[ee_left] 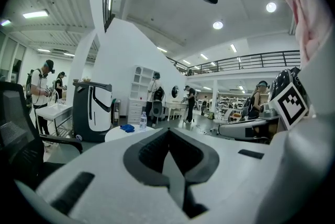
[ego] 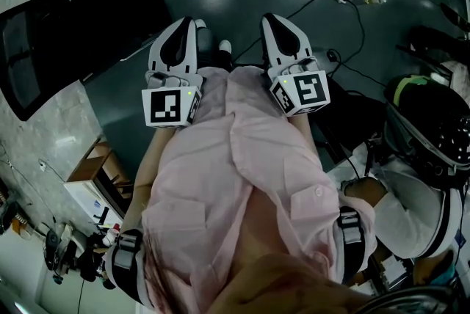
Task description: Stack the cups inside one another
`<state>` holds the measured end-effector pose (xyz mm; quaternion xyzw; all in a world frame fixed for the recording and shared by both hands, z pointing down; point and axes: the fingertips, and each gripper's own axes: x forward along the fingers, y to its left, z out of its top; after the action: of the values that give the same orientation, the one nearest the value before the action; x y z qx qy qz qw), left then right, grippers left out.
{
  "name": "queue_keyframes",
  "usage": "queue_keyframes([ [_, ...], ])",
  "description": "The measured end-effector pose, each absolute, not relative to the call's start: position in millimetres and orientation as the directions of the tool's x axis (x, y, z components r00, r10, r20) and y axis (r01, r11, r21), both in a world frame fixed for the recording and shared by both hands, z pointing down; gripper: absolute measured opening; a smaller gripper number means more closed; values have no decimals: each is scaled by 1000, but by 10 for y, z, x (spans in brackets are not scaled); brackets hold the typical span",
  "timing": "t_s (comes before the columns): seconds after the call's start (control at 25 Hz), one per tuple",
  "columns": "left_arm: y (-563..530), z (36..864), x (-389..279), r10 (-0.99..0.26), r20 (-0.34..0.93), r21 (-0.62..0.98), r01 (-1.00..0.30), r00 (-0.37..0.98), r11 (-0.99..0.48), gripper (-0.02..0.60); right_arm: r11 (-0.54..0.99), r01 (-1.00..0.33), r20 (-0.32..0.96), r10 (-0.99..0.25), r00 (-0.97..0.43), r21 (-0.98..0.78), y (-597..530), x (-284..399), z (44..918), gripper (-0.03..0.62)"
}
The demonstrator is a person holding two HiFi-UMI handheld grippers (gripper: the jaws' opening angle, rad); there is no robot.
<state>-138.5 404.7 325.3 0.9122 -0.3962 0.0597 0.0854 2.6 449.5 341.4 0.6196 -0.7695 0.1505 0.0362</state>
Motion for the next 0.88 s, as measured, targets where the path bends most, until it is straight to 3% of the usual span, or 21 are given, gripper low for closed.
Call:
queue_keyframes([
  [0.88, 2599, 3060, -1487, -671, 153, 117, -688, 726, -717, 15, 161, -978, 289, -937, -194, -133, 3084, -249, 3323, 37],
])
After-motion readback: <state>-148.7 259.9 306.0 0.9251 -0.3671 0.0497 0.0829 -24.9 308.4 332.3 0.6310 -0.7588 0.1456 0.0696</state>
